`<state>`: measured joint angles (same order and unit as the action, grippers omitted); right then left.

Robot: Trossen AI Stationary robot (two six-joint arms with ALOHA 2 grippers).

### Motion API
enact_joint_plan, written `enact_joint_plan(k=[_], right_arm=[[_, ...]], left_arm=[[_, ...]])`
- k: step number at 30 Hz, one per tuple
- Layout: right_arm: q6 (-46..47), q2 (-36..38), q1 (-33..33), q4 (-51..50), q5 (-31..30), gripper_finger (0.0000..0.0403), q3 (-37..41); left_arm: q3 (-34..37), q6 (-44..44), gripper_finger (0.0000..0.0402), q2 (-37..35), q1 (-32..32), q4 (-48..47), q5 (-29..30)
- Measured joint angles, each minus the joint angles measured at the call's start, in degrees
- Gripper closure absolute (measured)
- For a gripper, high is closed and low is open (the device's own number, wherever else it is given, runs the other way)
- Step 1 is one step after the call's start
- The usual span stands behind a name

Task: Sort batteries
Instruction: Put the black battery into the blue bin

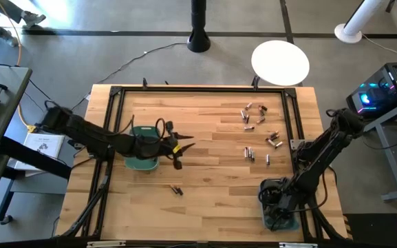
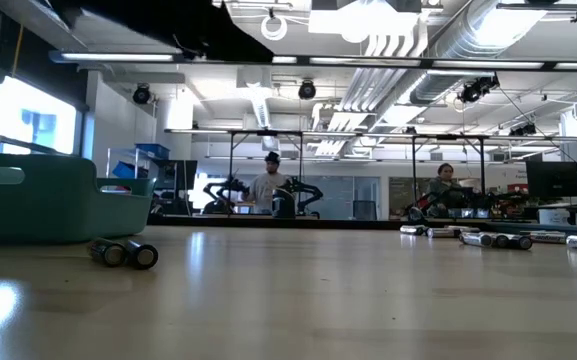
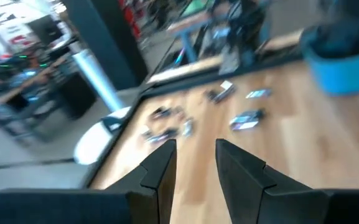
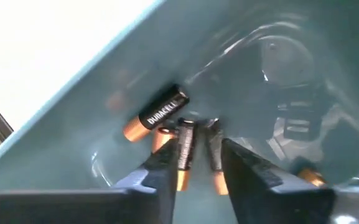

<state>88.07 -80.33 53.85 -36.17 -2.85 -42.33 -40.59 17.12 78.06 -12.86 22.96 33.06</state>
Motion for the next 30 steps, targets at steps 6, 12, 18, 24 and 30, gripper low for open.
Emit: enact_joint_plan(k=[6, 12, 18, 24, 30], right_arm=[[-0.25, 6.13, 0.5, -12.32, -4.96, 0.0265, -5.94], [-8.79, 8.08, 2.67, -24.38, -24.22, 0.0264, -18.74], [-26.99, 8.06, 0.39, -17.18, -50.38, 0.0263, -20.36], [-33.36, 7.99, -12.09, -12.48, -51.0, 0.025, -14.19], [-43.8, 7.97, -33.37, -9.89, -38.5, 0.019, -11.44]], left_arm=[[-9.96, 3.02, 0.0296, -3.53, -3.77, -22.17, 6.38], [-19.15, 2.92, 0.0296, -2.9, -8.05, -37.9, 6.21], [-24.06, -8.0, 0.0296, -1.21, -10.53, -48.69, 5.35], [-24.16, -20.38, 0.0295, -0.99, -6.45, -56.43, -1.87], [-21.73, -26.67, 0.0284, -1.05, 0.84, -56.52, -5.61]])
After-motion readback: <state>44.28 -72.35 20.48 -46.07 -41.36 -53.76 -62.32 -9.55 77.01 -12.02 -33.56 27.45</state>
